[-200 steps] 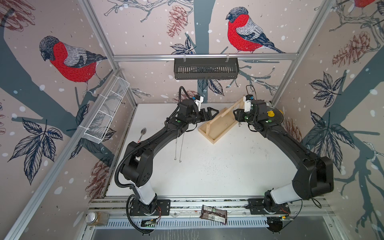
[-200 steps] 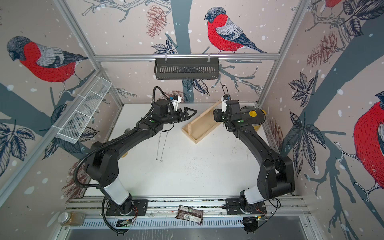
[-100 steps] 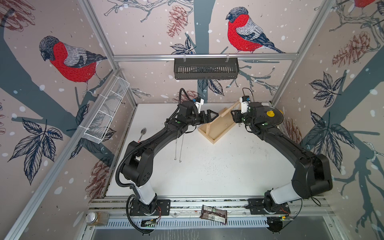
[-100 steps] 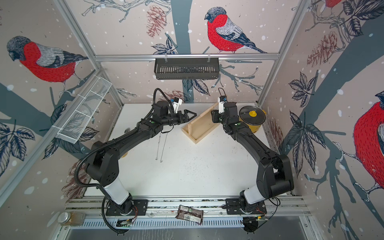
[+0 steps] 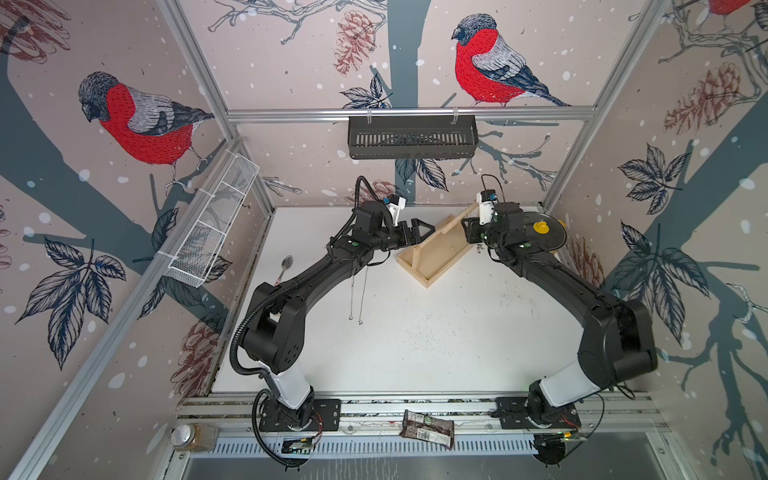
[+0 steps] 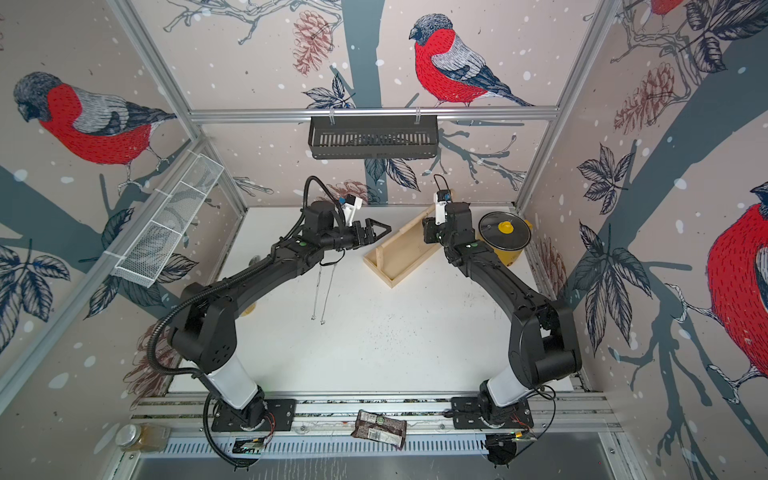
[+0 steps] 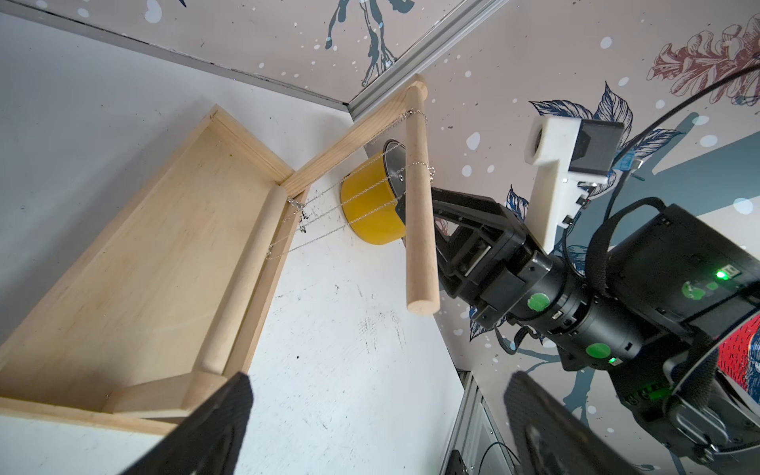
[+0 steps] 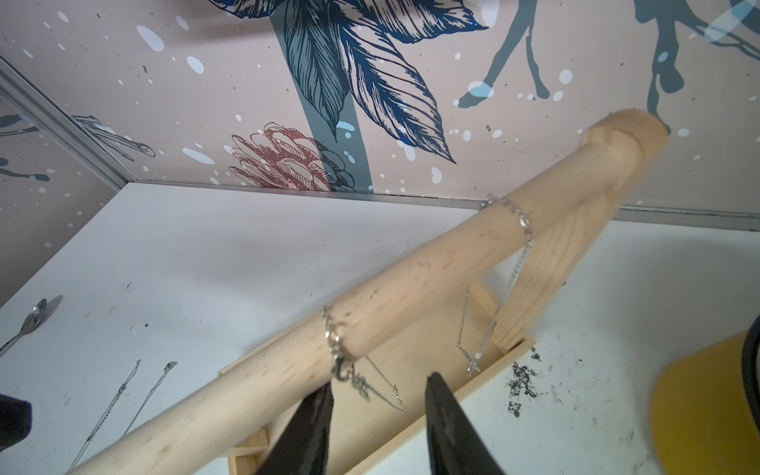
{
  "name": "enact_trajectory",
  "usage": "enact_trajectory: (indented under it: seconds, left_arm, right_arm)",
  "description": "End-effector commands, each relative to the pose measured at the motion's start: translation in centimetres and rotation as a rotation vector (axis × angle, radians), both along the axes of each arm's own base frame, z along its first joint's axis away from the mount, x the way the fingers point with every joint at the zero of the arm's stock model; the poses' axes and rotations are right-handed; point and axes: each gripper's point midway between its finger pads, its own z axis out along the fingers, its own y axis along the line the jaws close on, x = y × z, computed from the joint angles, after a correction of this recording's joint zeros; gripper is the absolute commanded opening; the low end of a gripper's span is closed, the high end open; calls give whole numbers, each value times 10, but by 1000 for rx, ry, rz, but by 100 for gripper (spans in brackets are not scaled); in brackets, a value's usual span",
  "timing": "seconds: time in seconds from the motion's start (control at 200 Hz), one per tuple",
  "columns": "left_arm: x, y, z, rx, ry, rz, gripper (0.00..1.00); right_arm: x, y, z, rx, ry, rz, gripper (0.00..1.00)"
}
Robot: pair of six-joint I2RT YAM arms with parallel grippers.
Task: Take the necklace off the jewelry display stand
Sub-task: Take off the necklace from the stand.
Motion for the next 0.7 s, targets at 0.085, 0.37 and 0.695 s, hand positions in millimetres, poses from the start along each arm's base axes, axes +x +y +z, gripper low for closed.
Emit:
enact_trajectory:
  seconds: [0.085, 0.37, 0.695]
  left_arm:
    - [-1, -1, 8, -24, -23, -15, 97]
    - [-1, -2, 7, -33, -14, -27, 97]
    - [1, 1, 7, -38, -11, -25, 97]
  right_arm:
    - [9, -7, 7, -1, -41, -25, 38]
    - [13, -1, 3, 24, -36, -10, 34]
    - [13, 11, 1, 44, -45, 38, 30]
